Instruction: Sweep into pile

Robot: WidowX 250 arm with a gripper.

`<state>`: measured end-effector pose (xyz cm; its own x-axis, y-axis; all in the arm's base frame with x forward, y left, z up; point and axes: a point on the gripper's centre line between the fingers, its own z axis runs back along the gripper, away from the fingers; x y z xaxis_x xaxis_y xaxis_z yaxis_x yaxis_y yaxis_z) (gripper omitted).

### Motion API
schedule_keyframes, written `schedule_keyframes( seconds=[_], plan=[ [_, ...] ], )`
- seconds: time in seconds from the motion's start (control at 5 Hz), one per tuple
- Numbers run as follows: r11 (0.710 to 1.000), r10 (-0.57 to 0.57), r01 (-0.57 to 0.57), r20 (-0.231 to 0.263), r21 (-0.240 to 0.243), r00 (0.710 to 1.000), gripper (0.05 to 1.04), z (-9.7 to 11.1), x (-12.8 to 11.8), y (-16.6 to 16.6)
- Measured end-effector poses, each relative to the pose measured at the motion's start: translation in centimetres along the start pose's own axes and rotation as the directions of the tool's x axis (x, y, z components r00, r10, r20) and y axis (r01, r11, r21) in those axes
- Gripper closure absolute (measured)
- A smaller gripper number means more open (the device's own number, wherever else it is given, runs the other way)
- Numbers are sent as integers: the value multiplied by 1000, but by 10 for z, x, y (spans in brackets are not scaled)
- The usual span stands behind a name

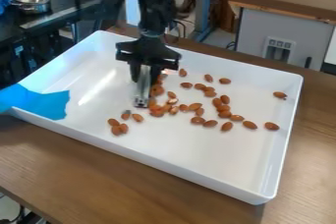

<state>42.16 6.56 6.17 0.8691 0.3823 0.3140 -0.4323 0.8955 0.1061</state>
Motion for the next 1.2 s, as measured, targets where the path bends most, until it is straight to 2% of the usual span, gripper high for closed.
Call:
schedule_keyframes(
  seconds=[0.2,0.4,0.6,1.0,1.2],
  plan=[
    [1000,4,-4,14,9,1000,706,0,4,-3],
    [1000,-9,9,19,-10,1000,706,1,5,-16],
    [997,-65,66,25,-38,998,706,7,-5,-44],
    [991,-117,118,16,-63,993,706,21,-32,-93],
    [986,-152,155,50,-63,987,706,35,-44,-136]
  ],
)
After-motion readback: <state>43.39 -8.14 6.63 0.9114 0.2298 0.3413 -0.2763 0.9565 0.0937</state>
